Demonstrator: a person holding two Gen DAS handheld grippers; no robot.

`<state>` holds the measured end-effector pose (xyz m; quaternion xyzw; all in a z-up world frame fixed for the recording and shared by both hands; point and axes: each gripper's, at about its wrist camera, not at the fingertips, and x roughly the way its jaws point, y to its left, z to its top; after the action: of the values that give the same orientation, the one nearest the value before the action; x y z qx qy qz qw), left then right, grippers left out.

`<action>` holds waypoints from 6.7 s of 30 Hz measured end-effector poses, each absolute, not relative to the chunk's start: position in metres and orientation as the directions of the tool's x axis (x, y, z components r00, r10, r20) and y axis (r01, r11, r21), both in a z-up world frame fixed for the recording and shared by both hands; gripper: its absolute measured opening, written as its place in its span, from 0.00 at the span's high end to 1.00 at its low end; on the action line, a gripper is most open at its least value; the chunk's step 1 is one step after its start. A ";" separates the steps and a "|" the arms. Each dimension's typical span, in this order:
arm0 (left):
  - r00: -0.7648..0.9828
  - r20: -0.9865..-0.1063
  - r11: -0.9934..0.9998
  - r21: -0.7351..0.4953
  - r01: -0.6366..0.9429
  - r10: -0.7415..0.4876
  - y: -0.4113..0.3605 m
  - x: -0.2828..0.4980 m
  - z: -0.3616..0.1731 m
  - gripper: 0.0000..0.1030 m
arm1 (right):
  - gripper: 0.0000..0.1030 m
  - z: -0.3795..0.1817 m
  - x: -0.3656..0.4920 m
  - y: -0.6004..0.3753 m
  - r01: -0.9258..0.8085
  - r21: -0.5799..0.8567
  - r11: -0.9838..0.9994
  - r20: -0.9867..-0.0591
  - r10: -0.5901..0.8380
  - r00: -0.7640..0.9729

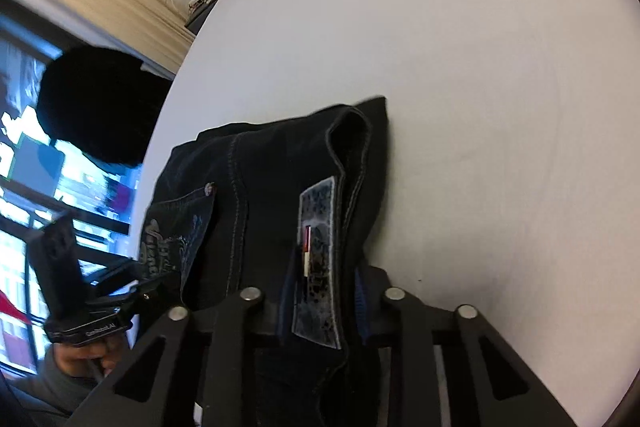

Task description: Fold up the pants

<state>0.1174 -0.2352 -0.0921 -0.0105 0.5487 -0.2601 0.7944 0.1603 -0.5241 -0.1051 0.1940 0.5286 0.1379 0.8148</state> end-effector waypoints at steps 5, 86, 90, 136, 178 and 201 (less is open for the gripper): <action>0.280 -0.862 0.868 -0.296 0.399 -0.422 -0.233 0.118 -0.082 0.77 | 0.82 -0.078 0.157 -0.512 -0.056 0.396 0.917 -0.812 0.377 0.446; 0.862 -0.505 0.999 0.040 -0.020 0.038 -0.124 -0.062 0.182 0.00 | 0.00 0.193 -0.003 -0.412 -0.025 0.110 0.994 -0.263 0.053 0.963; 0.784 -0.621 1.000 -0.003 -0.016 0.011 -0.122 -0.044 0.146 0.00 | 0.00 0.166 0.016 -0.406 0.029 0.109 0.994 -0.385 0.016 0.923; 0.694 -0.720 1.000 -0.026 -0.012 -0.010 -0.124 0.011 0.067 0.00 | 0.00 0.105 0.047 -0.376 0.013 0.072 0.997 -0.617 0.034 0.786; 0.687 -0.727 1.000 -0.027 -0.015 -0.009 -0.126 0.008 0.056 0.00 | 0.00 0.089 0.046 -0.370 -0.003 0.076 0.997 -0.640 0.051 0.766; 0.670 -0.742 0.999 -0.032 -0.018 -0.011 -0.121 0.000 0.046 0.00 | 0.00 0.079 0.042 -0.368 -0.015 0.077 0.997 -0.658 0.062 0.750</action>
<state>-0.0002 -0.1213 0.0459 -0.0182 0.4061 0.0019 0.9136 0.0425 -0.3684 0.0791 0.0333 0.3529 0.0205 0.9348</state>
